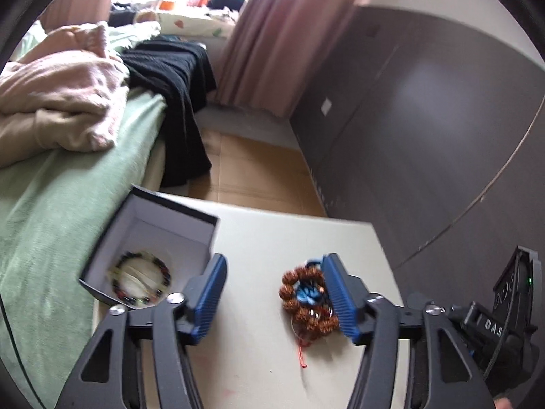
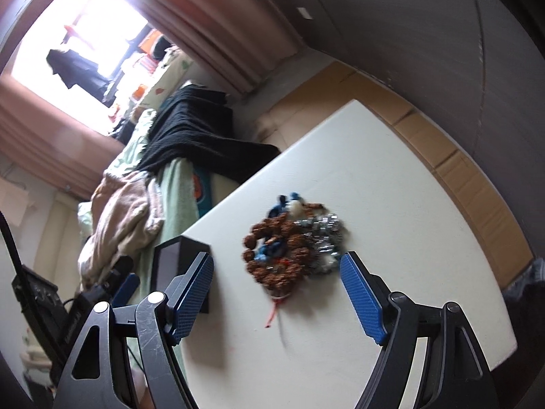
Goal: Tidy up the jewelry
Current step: 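Carry the dark bead bracelet into the black box and open the right gripper, then grasp the brown rudraksha bracelet with the left gripper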
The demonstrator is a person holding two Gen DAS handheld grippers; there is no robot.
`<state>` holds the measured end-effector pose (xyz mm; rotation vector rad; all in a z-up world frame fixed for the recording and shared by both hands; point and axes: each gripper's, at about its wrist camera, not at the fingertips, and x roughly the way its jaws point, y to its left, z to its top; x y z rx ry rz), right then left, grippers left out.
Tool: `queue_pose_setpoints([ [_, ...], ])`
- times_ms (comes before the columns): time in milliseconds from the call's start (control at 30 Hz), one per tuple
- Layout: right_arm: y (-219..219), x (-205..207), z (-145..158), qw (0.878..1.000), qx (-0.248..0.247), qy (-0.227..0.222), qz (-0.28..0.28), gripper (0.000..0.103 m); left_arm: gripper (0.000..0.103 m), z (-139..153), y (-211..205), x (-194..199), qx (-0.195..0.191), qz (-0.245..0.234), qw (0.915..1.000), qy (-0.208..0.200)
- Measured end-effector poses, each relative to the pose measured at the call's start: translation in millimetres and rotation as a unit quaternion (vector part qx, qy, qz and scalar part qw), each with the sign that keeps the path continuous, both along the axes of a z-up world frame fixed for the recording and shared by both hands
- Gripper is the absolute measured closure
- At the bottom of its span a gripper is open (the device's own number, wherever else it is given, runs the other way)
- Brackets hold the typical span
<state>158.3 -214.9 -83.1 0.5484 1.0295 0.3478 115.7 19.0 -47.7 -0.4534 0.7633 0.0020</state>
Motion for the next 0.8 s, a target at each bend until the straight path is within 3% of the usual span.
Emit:
queue_pose_setpoints([
  [100,-10.0,9.2,-16.9,0.999,-0.005,0.03,-0.021,0.026,0.063,-14.5,-13.6,10.8,0.005,-0.008,0.9996,0.026],
  [300,-28.0,22.0,-39.8,0.996,0.009,0.078,-0.039,0.033,0.07,-39.4,-36.9,27.7,0.01,-0.021,0.9979,0.061],
  [433,-36.5,22.4,-38.4,0.996,0.022,0.08,-0.042,0.033,0.07,-52.7,-46.4,34.7,0.007,-0.029,0.9963,0.081],
  [533,-41.8,20.4,-34.0,0.996,0.023,0.077,-0.044,0.033,0.078,-66.8,-51.3,39.6,0.025,-0.024,0.9942,0.101],
  [800,-52.6,20.1,-32.4,0.995,0.029,0.082,-0.051,0.033,0.079,-78.8,-60.0,46.0,0.028,-0.034,0.9935,0.105],
])
